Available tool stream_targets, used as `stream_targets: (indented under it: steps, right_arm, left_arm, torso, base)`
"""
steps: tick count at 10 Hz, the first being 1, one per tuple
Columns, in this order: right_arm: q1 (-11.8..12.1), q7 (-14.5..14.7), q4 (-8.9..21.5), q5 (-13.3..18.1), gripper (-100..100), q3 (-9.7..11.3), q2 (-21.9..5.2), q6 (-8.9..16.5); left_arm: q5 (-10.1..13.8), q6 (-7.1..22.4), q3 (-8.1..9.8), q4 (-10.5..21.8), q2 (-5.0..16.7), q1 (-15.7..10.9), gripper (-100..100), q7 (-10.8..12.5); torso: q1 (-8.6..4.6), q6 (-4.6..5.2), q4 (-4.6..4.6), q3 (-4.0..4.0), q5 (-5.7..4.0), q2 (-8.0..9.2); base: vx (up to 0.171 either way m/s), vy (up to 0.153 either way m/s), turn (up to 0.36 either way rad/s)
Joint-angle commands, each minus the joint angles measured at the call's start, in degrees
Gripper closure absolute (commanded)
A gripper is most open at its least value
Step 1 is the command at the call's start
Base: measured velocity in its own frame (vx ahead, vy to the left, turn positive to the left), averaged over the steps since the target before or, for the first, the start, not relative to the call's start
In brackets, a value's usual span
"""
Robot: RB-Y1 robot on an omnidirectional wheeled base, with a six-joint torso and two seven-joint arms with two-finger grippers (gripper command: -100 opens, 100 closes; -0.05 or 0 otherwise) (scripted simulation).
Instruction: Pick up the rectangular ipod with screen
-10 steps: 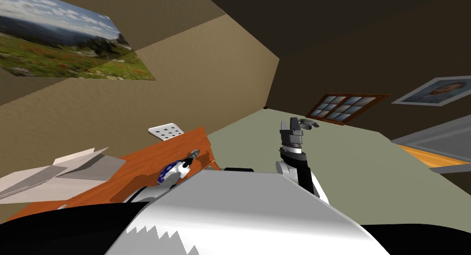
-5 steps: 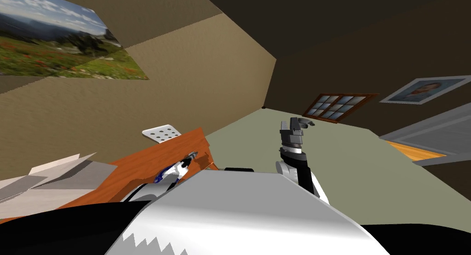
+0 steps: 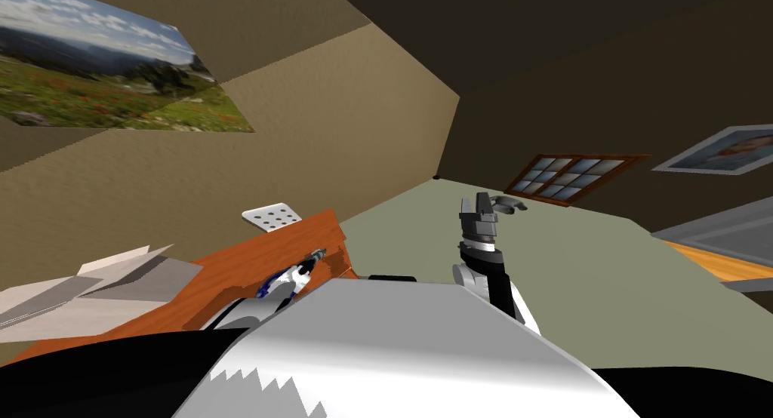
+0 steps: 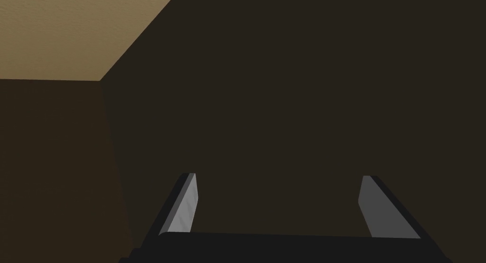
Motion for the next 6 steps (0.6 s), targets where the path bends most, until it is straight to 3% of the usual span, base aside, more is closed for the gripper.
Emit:
stream_targets:
  steps: [1,6]
  right_arm:
    - [0.00,0.00,0.00,0.00,0,0.00,0.00,0.00]
    - [0.00,0.00,0.00,0.00,0,0.00,0.00,0.00]
  left_arm:
    - [2.10,-0.78,-0.85,0.37,-0.11,-0.13,-100,-2.29]
    - [8.48,-3.28,-2.99,2.39,-0.64,-1.04,-100,-9.25]
  torso:
    - [0.00,0.00,0.00,0.00,0.00,0.00]
    - [-0.03,0.01,-0.01,-0.01,-0.01,-0.01]
  base:
    - [0.079,0.016,0.112]
    - [0.071,0.002,0.093]
